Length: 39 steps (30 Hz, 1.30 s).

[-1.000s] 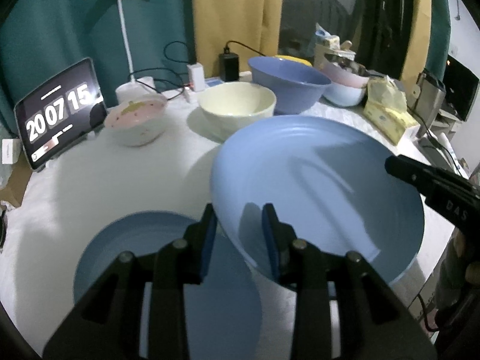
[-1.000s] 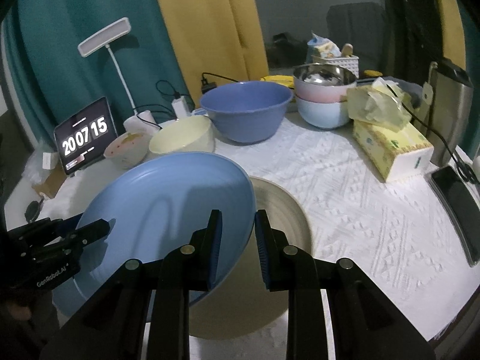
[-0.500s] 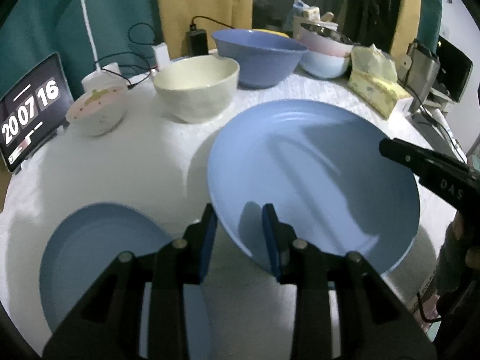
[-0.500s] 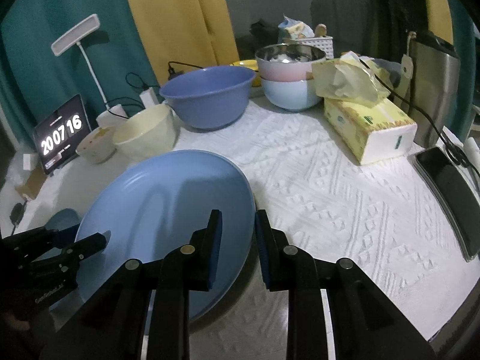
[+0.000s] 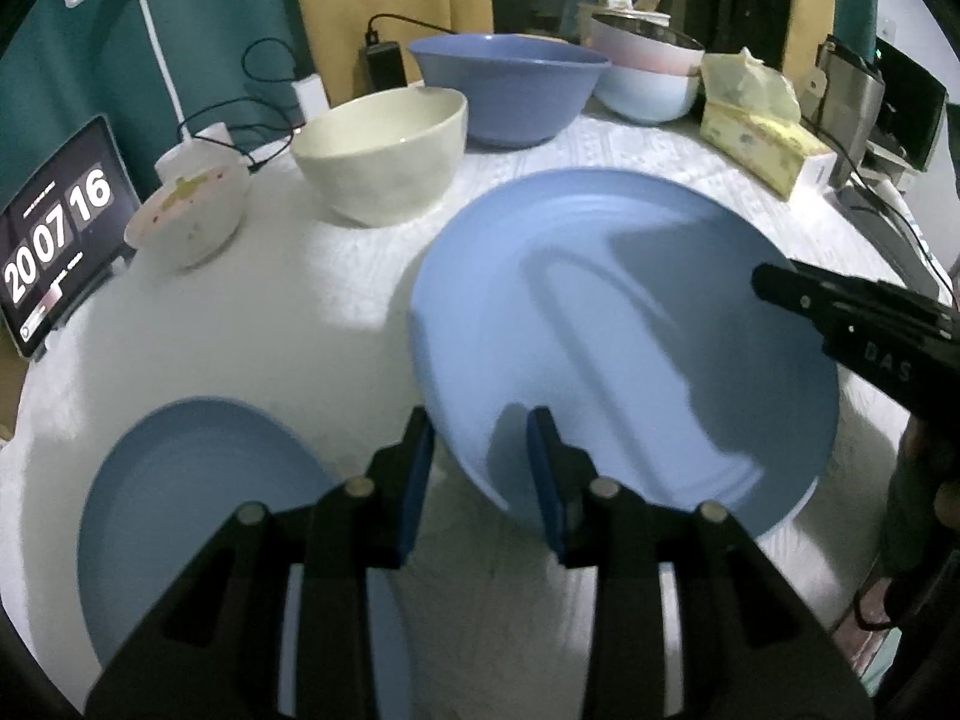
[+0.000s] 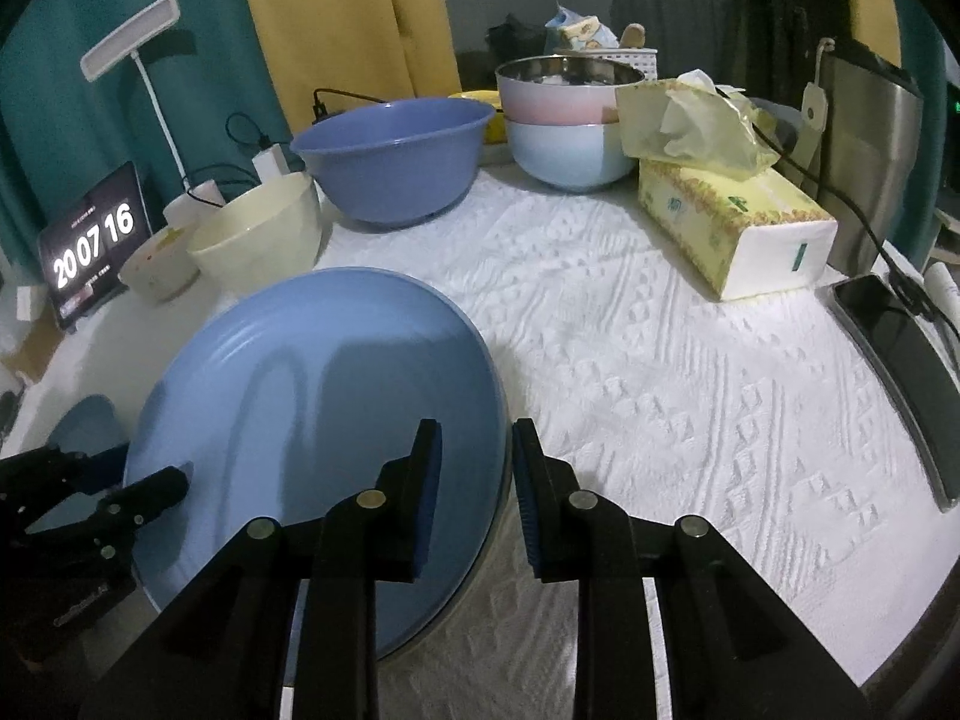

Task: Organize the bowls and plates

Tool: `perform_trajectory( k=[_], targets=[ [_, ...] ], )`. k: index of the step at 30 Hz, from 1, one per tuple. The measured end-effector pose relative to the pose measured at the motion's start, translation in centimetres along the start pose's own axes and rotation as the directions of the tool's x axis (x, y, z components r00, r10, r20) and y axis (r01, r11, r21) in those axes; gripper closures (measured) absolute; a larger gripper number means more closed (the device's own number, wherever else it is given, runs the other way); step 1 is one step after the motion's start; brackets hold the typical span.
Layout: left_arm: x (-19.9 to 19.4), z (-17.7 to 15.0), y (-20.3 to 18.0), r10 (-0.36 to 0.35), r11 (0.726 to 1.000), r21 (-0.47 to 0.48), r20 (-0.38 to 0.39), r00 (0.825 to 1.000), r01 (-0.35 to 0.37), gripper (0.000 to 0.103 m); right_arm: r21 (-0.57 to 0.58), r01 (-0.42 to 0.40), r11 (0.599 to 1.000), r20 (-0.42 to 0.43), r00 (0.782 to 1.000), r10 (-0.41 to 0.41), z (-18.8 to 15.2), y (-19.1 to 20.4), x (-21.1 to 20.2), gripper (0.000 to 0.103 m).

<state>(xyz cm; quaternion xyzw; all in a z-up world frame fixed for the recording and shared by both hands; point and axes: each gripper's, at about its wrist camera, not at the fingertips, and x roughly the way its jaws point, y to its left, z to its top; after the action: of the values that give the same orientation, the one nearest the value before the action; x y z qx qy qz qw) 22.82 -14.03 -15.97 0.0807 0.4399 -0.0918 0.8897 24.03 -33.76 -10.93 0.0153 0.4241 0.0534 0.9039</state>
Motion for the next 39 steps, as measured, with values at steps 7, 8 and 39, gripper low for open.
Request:
perform_trajectory(
  k=[7,8,39],
  targets=[
    [-0.2,-0.2,0.8,0.005,1.0,-0.011,-0.007,1.0,-0.005,0.069,-0.01,-0.018,1.0,-0.016,1.0,0.018,-0.1,0.8,-0.2,0.073],
    [-0.2,-0.2,0.9,0.0,1.0,-0.014,-0.008,1.0,0.0,0.069,-0.01,-0.015,1.0,-0.016,1.0,0.015,-0.1,1.0,-0.2,0.073],
    [-6.6,-2.7,7.4,-0.035,0.983,-0.17,0.164,0.986,0.063,0.058,-0.093,-0.012,0.996,0.051,0.999,0.017,0.7,8.4,-5.2,0.065]
  ],
)
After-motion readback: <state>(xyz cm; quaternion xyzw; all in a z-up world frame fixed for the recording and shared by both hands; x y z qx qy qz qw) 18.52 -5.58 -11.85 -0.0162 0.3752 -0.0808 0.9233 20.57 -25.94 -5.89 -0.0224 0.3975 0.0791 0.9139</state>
